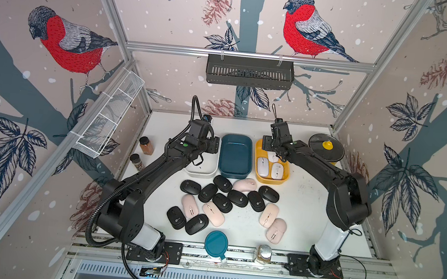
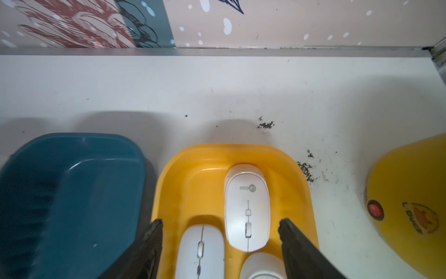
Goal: Place the mice by color into the storage box
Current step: Place the mouse in the storage box, then pick up the mouse from the center of the board.
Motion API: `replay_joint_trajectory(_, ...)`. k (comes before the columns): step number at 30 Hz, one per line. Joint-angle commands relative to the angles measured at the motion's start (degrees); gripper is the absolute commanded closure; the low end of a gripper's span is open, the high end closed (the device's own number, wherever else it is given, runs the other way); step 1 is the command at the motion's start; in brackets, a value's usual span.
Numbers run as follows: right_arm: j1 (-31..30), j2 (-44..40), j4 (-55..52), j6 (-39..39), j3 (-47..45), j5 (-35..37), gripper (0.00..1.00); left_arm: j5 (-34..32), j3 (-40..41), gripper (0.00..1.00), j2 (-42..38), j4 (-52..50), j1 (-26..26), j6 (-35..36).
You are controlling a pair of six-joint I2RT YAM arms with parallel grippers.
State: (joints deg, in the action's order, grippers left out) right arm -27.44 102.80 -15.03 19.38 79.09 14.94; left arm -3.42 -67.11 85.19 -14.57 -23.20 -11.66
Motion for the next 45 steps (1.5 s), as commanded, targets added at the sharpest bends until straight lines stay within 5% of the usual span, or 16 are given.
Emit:
replay_joint_trajectory(1, -2.77, -5.49, -1.53, 1.00, -3.62, 2.85, 0.24, -0.28, -0.04, 0.28, -0.71, -0.13, -0.17, 0.05)
replay_joint_trajectory(12, -13.90, -30.73, -9.04, 15.12, -25.95, 7.06, 0.23, -0.29, 0.40, 0.28, -1.71, -0.35, -2.53, -0.44)
replay_joint_trajectory(20, -25.96, -41.16, -20.80, 38.29, -36.40, 8.44, 0.23, -0.10, 0.23, 0.28, -1.01, -1.18, -4.45, -0.79)
replay_joint_trajectory(26, -31.47, -43.78, -25.00, 52.91, -43.17, 6.39, 0.21, 0.32, 0.14, 0.28, -1.34, -1.39, -4.48, -0.92)
replay_joint_trajectory(45, -34.94, -47.13, -29.33, 66.27, -50.31, -1.81, 0.20, 2.19, 0.40, 0.28, -0.29, -1.36, -4.57, -2.12)
